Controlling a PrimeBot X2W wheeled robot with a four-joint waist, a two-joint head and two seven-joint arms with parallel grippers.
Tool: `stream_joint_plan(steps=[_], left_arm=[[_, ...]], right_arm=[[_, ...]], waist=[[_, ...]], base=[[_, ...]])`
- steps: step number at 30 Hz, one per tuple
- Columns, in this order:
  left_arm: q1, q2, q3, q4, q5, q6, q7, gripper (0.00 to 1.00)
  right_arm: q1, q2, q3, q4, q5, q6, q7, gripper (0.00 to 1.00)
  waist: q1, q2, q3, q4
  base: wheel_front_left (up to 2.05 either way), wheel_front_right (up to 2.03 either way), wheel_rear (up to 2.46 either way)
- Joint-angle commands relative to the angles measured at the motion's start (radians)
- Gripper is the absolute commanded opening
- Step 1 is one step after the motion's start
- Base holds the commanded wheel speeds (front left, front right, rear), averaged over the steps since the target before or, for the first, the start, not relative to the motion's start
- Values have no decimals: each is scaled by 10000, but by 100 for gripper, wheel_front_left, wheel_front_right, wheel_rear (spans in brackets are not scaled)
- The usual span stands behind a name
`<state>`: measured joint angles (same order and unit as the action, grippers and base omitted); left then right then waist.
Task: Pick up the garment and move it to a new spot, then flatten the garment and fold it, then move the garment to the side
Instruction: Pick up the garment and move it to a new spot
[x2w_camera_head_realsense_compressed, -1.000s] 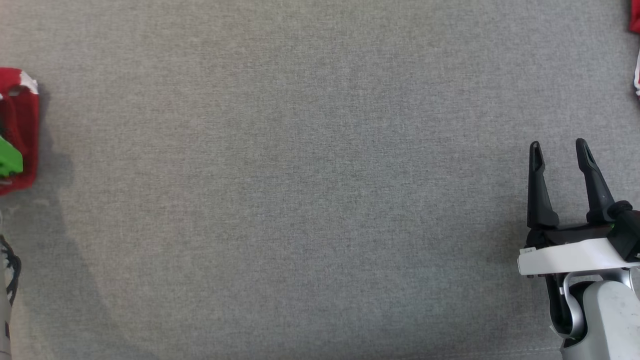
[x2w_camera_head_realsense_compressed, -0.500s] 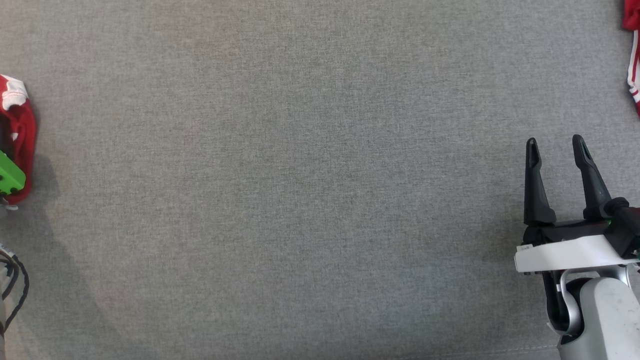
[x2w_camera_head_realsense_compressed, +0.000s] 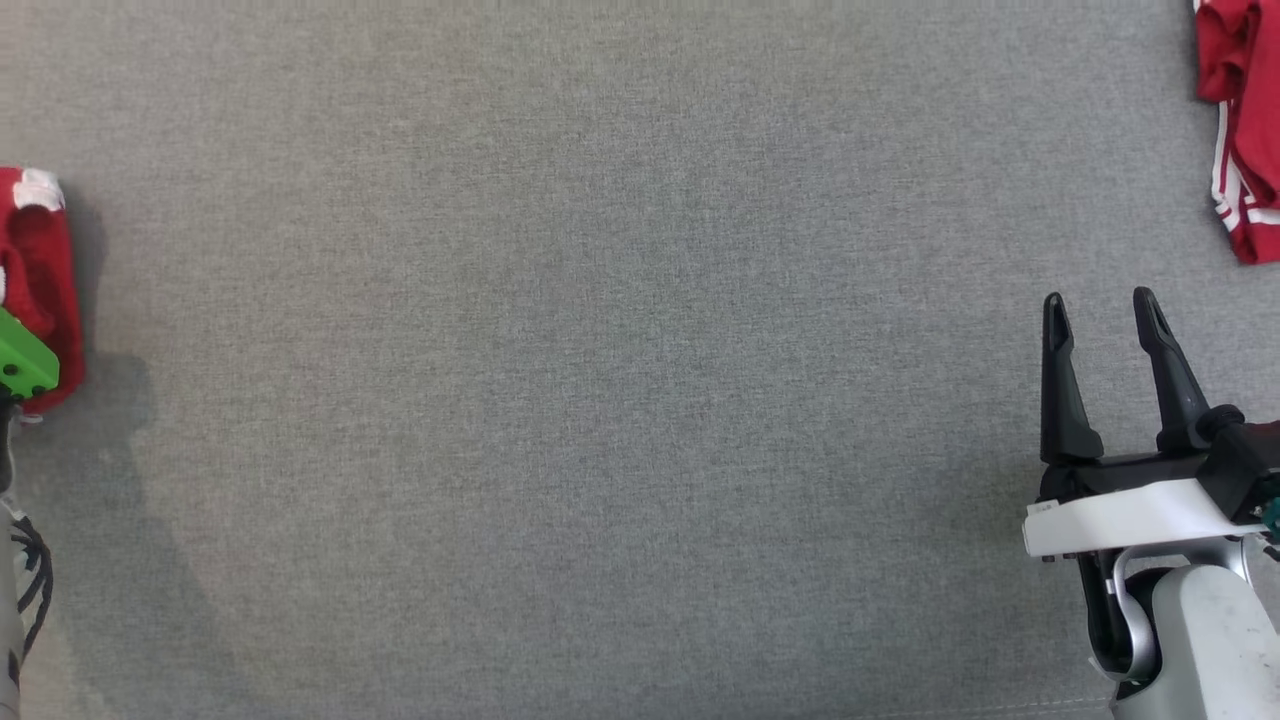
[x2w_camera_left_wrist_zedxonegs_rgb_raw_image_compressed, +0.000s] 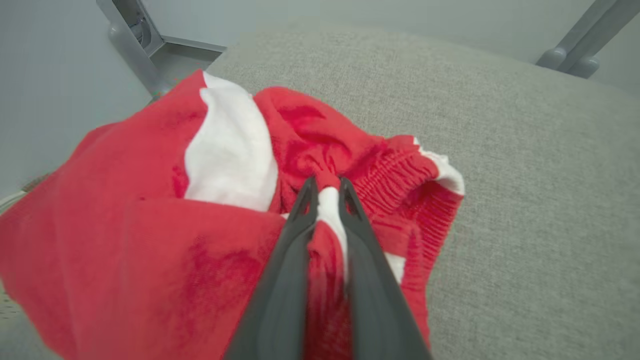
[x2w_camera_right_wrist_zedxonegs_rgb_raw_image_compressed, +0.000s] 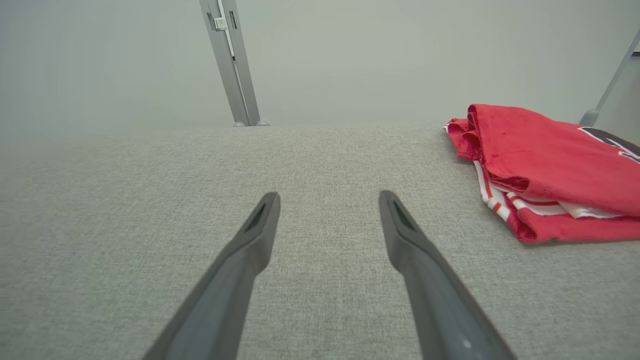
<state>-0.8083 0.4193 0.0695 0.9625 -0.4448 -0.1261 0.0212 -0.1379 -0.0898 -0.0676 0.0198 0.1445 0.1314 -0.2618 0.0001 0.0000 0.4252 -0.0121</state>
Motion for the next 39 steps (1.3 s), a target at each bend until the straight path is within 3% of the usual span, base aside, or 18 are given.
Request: stream_joint_plan(steps=[1,11,20,30,39], left_arm=[[-69,87,-6,-121,47,47,-221,0],[-582,229,-383,-1634,388,18,-1310,0],[-915,17,-936,-4362,570,98,-979,0],[-1238,-1014,-2130,-7022,614,155,128,0],[-970,-2435,-3350,-7705,329,120,287,0]], right_arm=[[103,9,20,63,54,-18,-44,100],[241,143,107,343,248,-16,-40,100],[338,315,131,485,486,-16,-37,100],[439,387,112,566,757,-17,-37,100],[515,395,228,624,1216,-17,-37,100]], waist=[[-1,0,-300,48],[-1,0,-1073,-132],[-1,0,-1565,-870],[-1,0,-1786,-2216],[-1,0,-1758,-3178]], base=[[0,0,0],[0,0,0],[0,0,0],[0,0,0],[0,0,0]])
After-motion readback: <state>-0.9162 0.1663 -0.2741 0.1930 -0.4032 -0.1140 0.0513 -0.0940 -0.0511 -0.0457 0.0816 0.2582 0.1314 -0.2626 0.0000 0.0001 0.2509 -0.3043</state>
